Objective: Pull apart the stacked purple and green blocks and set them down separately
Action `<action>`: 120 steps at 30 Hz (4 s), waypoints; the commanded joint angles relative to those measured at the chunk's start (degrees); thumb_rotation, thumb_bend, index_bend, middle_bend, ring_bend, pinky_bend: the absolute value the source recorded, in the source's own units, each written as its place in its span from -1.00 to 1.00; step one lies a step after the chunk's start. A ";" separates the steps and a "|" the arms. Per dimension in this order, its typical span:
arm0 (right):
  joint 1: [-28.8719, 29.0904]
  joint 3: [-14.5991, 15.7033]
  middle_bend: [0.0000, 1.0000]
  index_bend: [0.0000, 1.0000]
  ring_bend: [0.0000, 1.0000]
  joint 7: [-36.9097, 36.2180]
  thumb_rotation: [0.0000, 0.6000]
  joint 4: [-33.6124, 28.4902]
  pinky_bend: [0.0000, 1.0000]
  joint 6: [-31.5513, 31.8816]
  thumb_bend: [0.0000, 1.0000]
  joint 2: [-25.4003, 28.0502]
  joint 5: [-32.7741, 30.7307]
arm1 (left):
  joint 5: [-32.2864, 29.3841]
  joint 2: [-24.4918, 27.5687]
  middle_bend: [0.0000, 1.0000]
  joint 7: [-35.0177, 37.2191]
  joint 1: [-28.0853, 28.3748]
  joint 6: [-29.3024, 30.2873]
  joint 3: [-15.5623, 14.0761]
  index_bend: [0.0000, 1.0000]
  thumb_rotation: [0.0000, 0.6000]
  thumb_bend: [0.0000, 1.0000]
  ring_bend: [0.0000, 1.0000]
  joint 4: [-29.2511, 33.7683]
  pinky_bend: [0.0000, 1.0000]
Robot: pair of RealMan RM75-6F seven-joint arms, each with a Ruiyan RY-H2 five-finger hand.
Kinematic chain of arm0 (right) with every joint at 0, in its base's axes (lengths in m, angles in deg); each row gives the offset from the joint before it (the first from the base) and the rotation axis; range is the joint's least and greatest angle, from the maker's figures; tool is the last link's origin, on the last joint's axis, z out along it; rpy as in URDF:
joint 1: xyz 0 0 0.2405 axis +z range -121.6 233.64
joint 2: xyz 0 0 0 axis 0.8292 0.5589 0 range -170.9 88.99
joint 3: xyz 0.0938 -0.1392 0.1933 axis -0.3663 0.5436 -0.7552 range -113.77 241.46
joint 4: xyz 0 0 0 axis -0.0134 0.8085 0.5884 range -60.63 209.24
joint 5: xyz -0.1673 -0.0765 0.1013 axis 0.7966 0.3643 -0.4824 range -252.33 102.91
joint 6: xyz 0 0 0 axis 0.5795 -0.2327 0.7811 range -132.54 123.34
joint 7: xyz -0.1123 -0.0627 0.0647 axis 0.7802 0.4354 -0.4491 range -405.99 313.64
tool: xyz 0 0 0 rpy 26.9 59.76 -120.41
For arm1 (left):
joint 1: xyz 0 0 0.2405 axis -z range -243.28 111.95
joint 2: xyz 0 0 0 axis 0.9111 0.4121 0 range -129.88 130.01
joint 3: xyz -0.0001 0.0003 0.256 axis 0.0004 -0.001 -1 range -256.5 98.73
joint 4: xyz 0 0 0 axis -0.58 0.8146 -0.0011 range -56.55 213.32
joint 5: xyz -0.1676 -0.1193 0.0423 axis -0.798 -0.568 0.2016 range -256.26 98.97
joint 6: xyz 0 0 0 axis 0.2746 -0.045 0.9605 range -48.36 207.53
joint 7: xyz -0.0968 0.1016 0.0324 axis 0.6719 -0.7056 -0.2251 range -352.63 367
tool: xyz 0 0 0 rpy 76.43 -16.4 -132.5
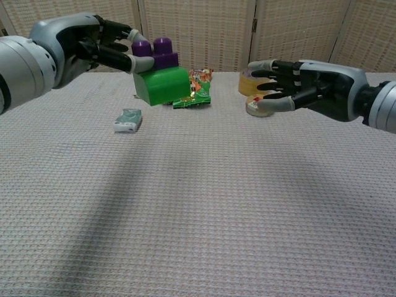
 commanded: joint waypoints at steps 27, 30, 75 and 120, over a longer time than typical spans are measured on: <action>11.79 3.39 -1.00 -0.93 -1.00 -23.41 1.00 3.68 -1.00 -8.15 -0.34 -0.47 8.17 | 1.72 2.26 -0.78 10.29 -0.01 -4.16 -2.13 0.45 1.00 0.01 -1.00 -0.90 -1.00; 12.40 3.87 -1.00 -0.93 -1.00 -26.23 1.00 3.42 -1.00 -6.91 -0.34 -0.32 9.47 | 2.29 2.05 -0.78 11.47 0.12 -4.73 -2.37 0.45 1.00 0.01 -1.00 -1.22 -1.00; 16.54 7.48 -0.88 0.43 -0.96 -32.40 1.00 7.54 -1.00 -0.18 -0.34 -6.06 7.51 | 6.21 -1.40 -0.74 16.32 0.35 -4.23 -4.85 0.46 1.00 0.02 -1.00 -2.95 -1.00; 2.69 12.89 -0.63 0.81 -0.87 39.59 1.00 -9.08 -1.00 6.25 -0.34 10.60 -14.99 | 13.69 -6.75 -0.68 19.19 -5.78 -1.52 -12.43 0.48 1.00 0.06 -1.00 -22.58 -1.00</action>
